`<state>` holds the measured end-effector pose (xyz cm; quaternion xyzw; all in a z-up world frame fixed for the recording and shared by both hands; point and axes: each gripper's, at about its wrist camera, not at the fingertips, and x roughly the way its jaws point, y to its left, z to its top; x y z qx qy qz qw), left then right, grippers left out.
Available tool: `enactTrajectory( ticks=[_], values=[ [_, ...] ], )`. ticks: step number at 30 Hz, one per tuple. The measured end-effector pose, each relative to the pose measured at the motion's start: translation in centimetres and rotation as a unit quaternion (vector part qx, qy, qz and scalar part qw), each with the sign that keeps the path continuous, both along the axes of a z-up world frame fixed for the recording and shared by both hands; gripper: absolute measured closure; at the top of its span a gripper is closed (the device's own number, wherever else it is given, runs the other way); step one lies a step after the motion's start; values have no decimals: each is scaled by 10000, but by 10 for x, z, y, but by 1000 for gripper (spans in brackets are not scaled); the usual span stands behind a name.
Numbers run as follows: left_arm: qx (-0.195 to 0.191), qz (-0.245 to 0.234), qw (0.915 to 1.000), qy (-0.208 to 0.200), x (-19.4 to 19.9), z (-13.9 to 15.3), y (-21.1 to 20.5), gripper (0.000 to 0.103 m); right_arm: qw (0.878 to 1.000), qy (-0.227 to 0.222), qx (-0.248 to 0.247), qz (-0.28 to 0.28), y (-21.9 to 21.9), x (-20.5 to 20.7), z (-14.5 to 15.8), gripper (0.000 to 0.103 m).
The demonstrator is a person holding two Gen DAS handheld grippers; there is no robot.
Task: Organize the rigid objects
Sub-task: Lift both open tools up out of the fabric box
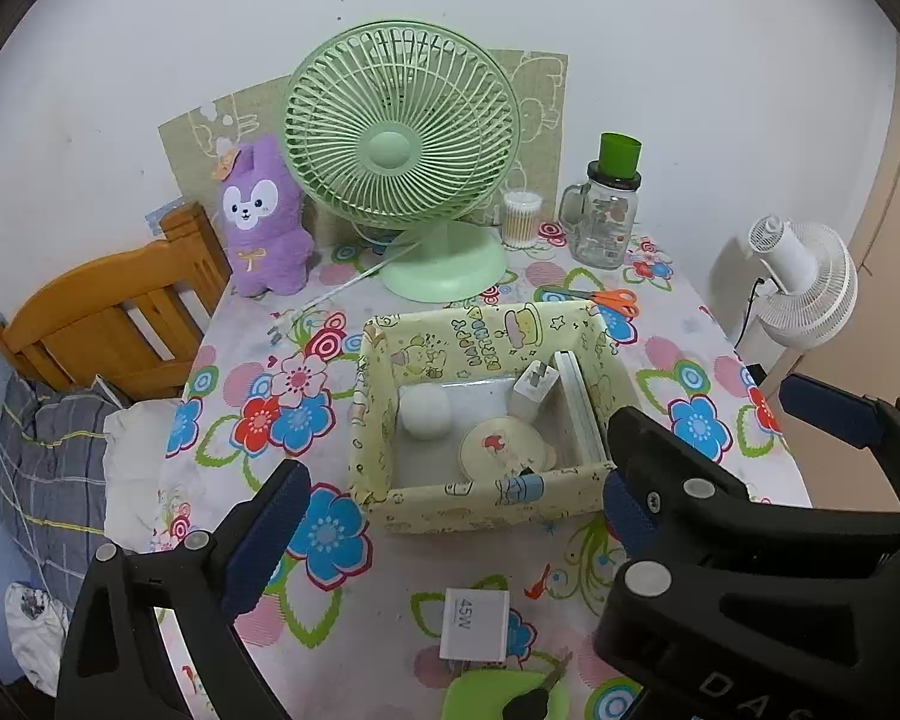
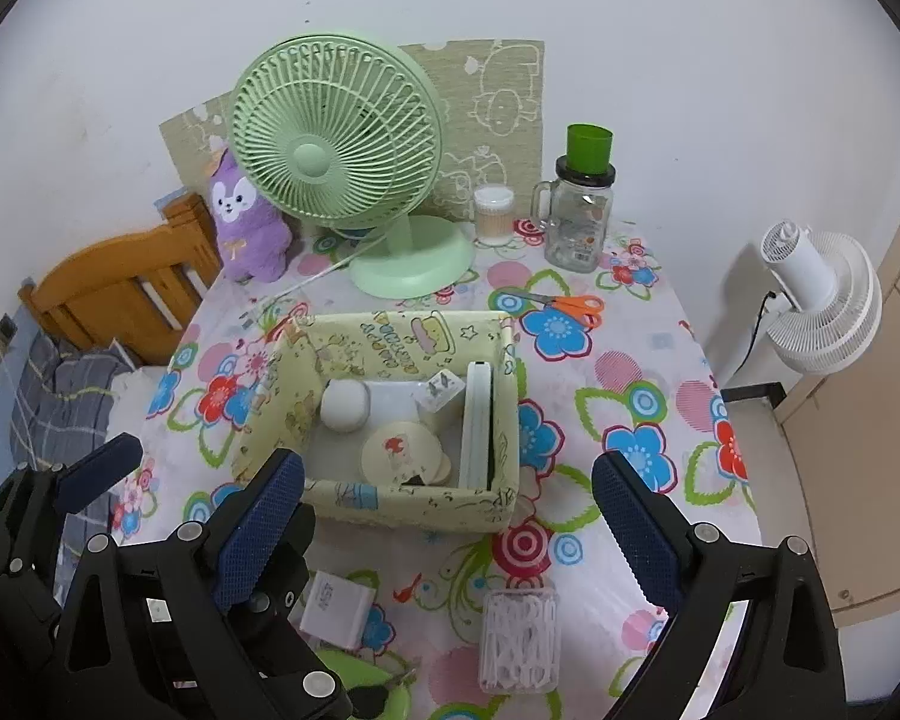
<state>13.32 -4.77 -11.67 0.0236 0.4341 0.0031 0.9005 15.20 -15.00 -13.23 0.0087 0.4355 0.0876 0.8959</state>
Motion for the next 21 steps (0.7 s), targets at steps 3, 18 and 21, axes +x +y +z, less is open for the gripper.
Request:
enactTrajectory(
  ticks=[3,18,21],
  values=[
    [-8,-2,10000,-1,-4,2,0,4,10000,3,-22,10,0,-4,2,5],
    [146,-386,9991,44,-25,-4,-16,4,9996,-59,-216,154,-2,-27,1,5],
    [113,-408,9991,91,-28,-6,-17,4,9997,-38,-182,140,-4,-31,-2,5]
  ],
)
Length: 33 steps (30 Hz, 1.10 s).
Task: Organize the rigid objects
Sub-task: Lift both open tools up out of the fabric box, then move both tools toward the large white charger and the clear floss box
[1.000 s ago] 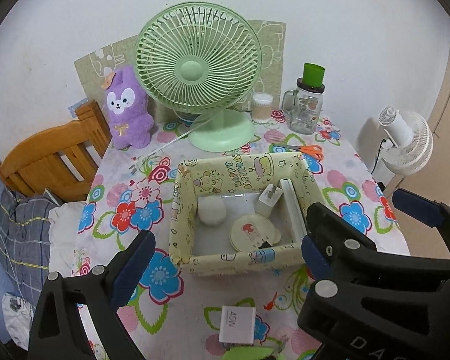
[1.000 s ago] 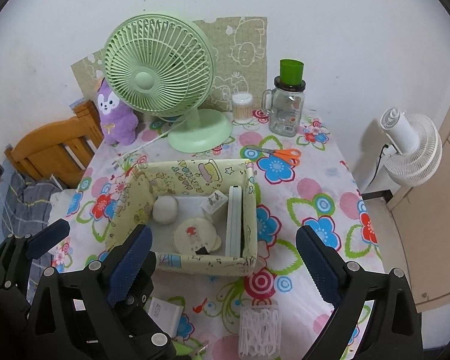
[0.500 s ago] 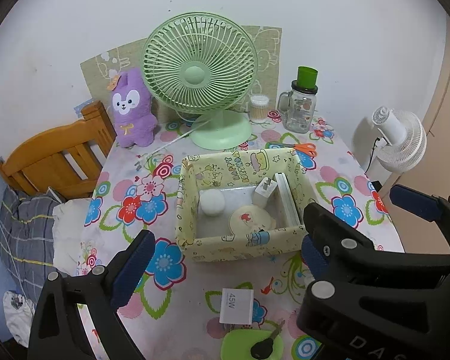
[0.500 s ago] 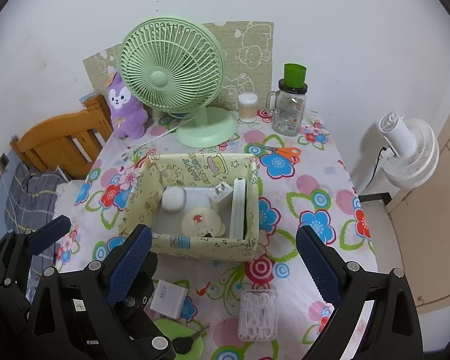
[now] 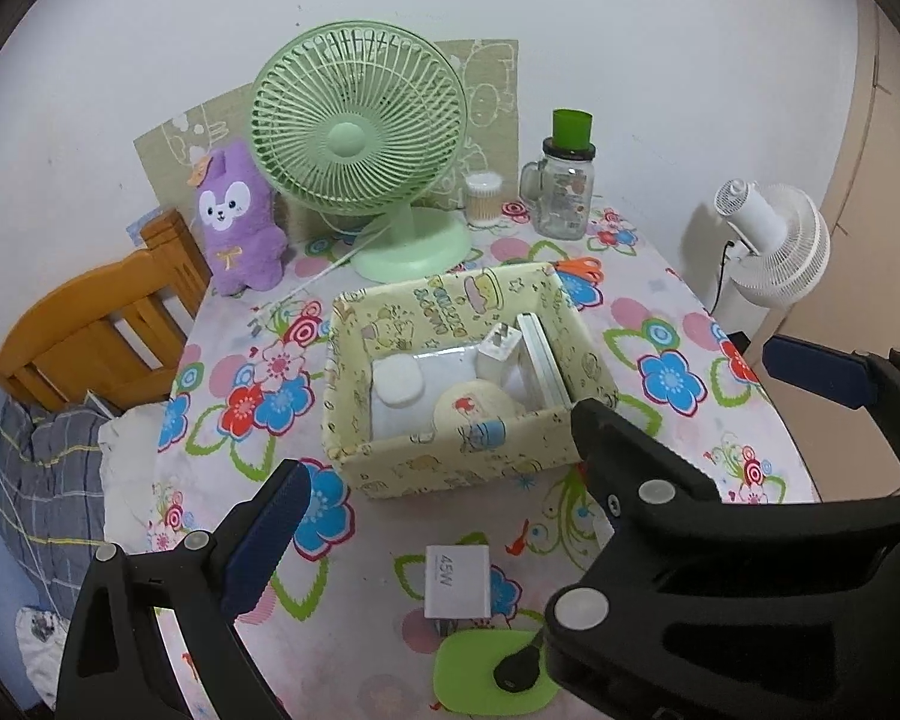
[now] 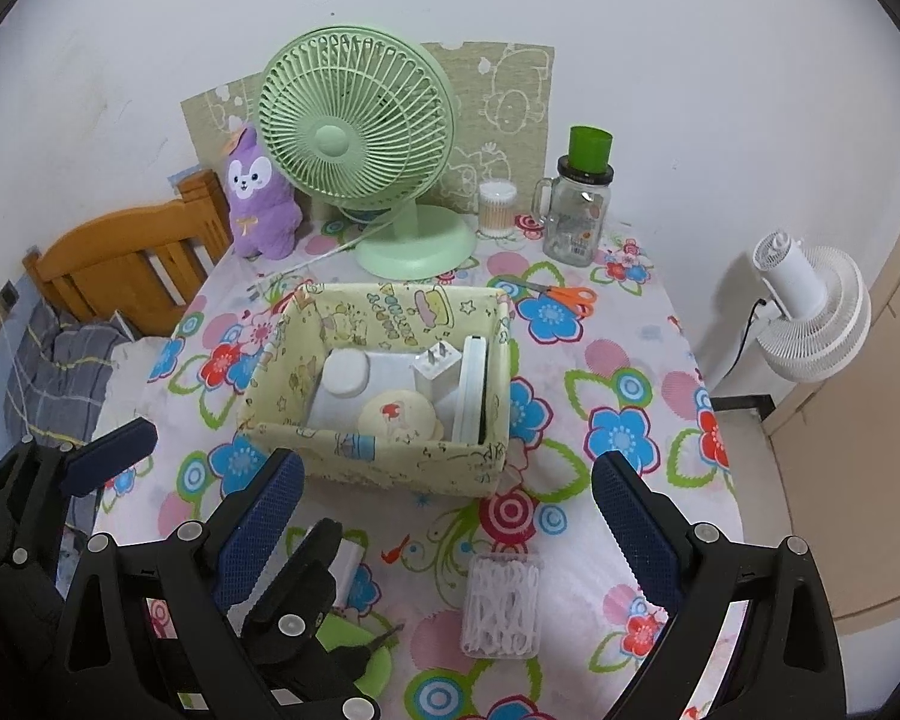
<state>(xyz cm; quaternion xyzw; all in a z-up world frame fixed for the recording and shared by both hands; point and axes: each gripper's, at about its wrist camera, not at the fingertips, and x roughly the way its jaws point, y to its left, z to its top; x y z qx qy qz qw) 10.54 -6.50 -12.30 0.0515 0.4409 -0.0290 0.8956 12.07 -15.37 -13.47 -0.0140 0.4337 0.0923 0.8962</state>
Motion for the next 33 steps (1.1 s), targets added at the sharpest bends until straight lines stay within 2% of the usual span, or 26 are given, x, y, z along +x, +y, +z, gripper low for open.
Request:
enactTrajectory(
  ticks=[8,22,33],
  values=[
    [-19,-65,9999,120,-10,-12,-2,4,10000,72,1,41,0,-11,-13,5],
    [-133,-220,9980,577,-24,-58,-12,4,9993,240,-216,173,-5,-26,-57,5],
    [-376,-237,9959,788,-36,-92,-18,4,9990,419,46,173,-10,-35,-97,5]
  ],
)
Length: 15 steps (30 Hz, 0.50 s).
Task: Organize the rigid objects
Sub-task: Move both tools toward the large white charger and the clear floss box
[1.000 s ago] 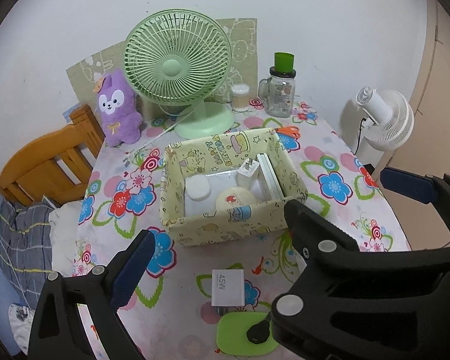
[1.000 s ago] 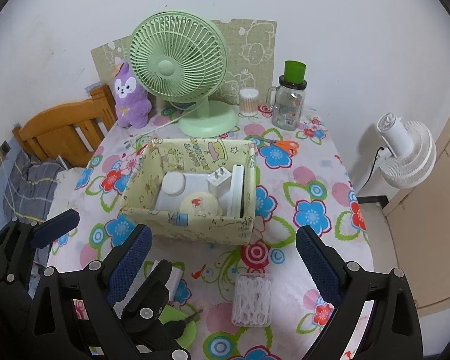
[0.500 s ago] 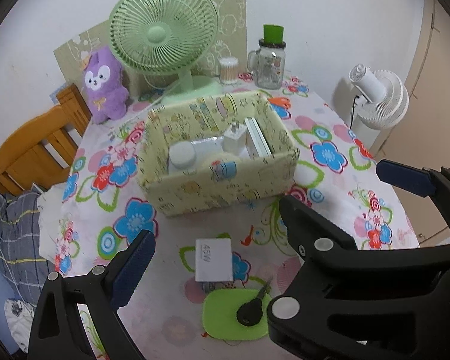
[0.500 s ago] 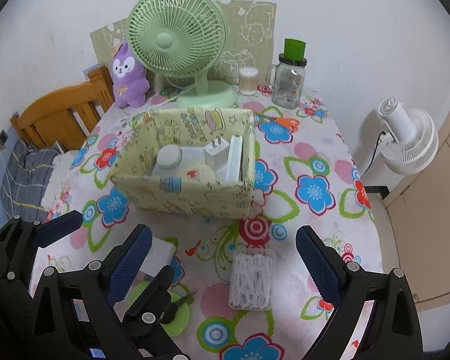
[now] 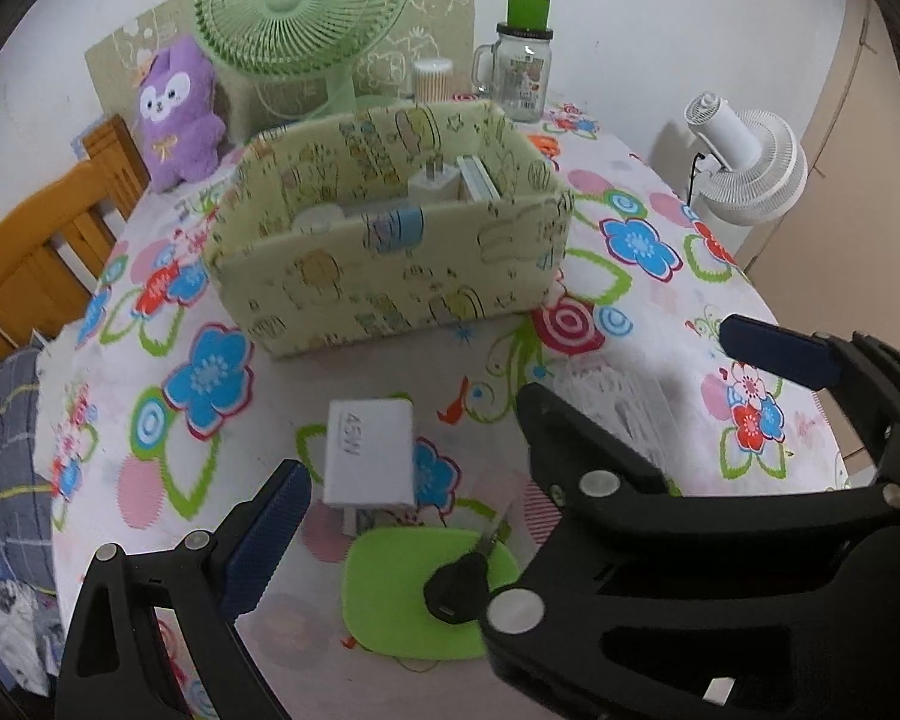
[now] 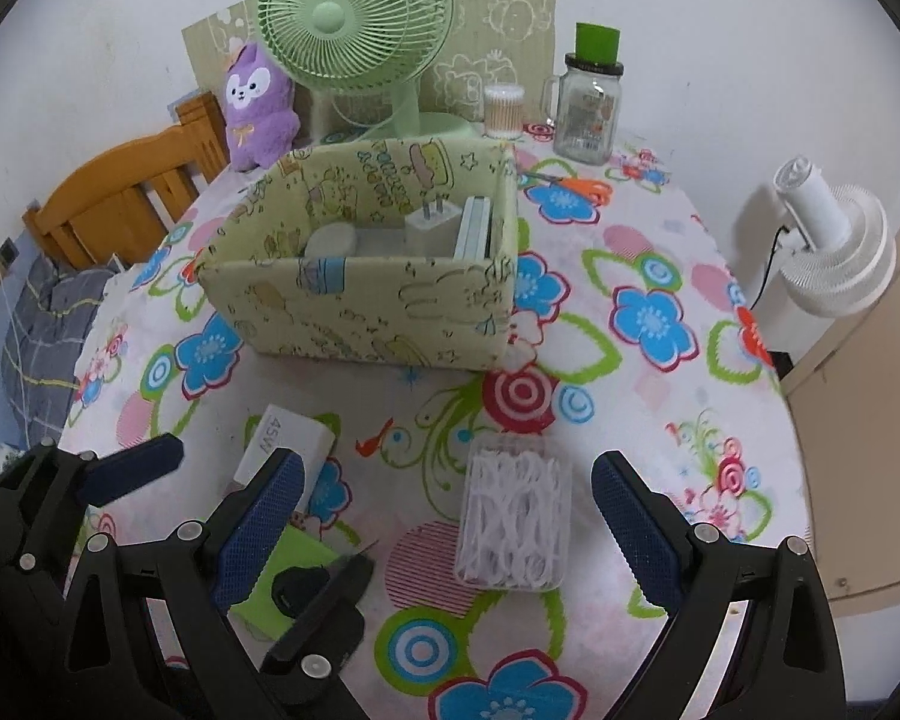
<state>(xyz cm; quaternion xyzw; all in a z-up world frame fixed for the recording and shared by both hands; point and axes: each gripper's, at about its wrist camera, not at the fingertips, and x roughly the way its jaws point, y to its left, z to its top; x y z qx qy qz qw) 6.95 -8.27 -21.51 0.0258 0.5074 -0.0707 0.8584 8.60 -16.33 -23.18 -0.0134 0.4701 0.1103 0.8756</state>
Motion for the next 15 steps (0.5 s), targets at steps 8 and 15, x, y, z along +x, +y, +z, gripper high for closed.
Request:
enactTrajectory(
  ticks=[8,15],
  values=[
    [-12,156,9998,119,-5,-25,8,4,9997,188,85,-91,5,-4,-30,5],
    [76,258,9995,148,-5,-44,9,4,9990,338,101,-274,3,-4,-50,5]
  ],
)
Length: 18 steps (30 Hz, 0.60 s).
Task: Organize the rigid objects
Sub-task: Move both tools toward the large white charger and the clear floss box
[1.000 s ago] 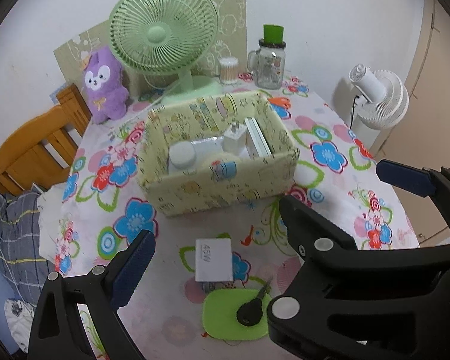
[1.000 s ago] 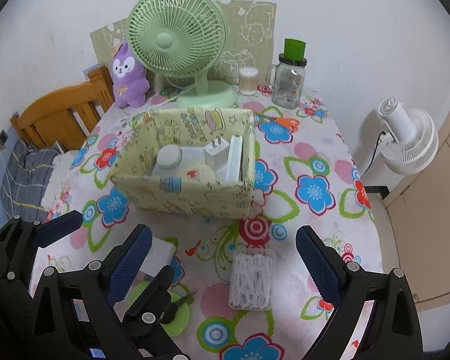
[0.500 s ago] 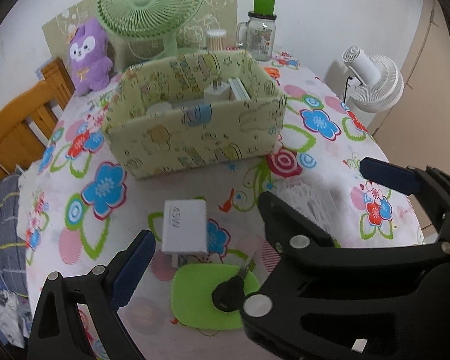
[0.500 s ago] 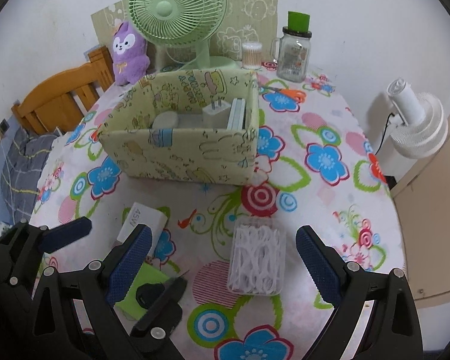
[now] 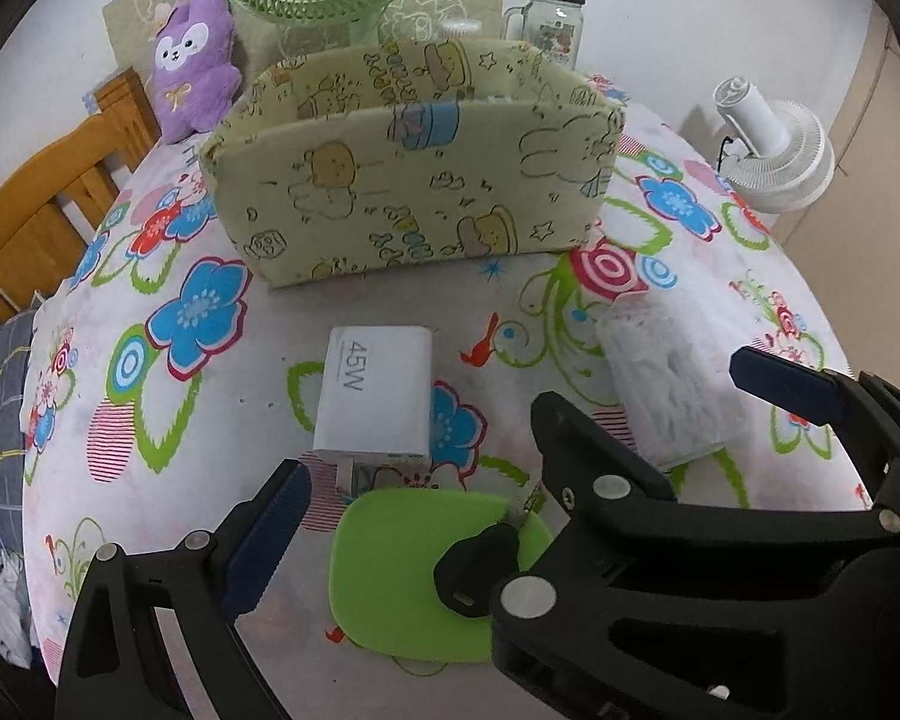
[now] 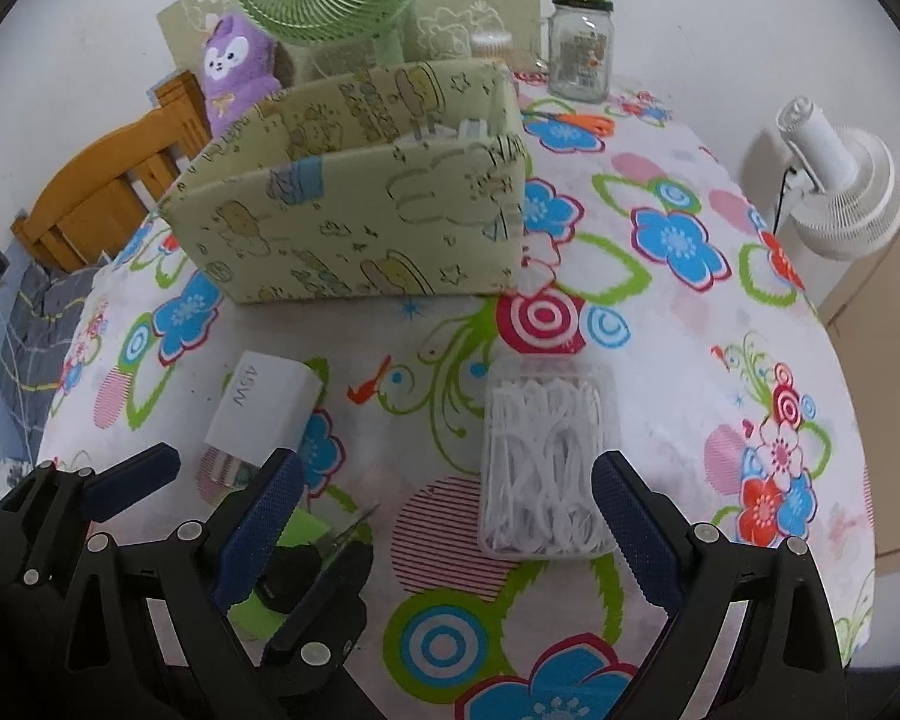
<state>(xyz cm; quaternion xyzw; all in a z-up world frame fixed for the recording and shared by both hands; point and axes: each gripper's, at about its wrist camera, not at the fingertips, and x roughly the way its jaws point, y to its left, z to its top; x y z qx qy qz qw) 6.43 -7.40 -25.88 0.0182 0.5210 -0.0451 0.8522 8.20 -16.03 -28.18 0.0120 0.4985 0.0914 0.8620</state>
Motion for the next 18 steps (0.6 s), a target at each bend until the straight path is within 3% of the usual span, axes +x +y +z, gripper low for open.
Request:
enactTrajectory(
  ticks=[18],
  values=[
    [303,139,9991,-278,19,-15,-3,4,9990,-155,-283,-305,-8,18,-13,5]
  ],
)
